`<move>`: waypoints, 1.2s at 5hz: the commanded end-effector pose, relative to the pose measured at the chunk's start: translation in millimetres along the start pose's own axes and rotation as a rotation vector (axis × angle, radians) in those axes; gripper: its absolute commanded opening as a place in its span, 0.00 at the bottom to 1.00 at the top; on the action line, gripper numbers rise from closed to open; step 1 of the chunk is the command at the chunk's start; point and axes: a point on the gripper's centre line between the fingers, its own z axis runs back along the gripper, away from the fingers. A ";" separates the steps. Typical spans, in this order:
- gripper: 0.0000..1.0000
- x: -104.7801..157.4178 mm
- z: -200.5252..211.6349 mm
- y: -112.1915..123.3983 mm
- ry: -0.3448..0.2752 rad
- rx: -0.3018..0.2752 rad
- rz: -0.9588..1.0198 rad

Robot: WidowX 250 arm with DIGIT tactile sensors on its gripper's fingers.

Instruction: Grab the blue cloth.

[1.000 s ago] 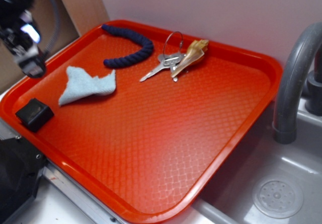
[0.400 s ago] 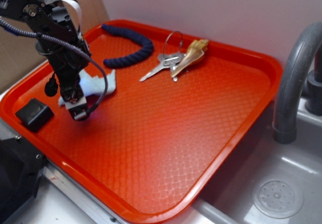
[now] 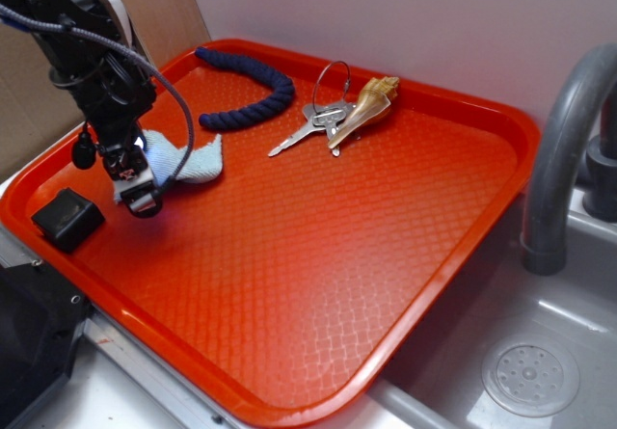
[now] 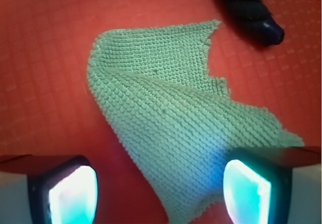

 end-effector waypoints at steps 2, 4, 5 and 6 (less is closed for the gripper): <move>0.00 7.1 -30.0 21.9 -0.023 -0.072 -0.079; 0.00 -1.7 -17.5 45.2 -0.025 -0.031 -0.010; 0.00 -7.2 -4.1 46.3 -0.045 -0.009 0.014; 0.00 -8.8 30.8 36.9 -0.057 -0.022 0.080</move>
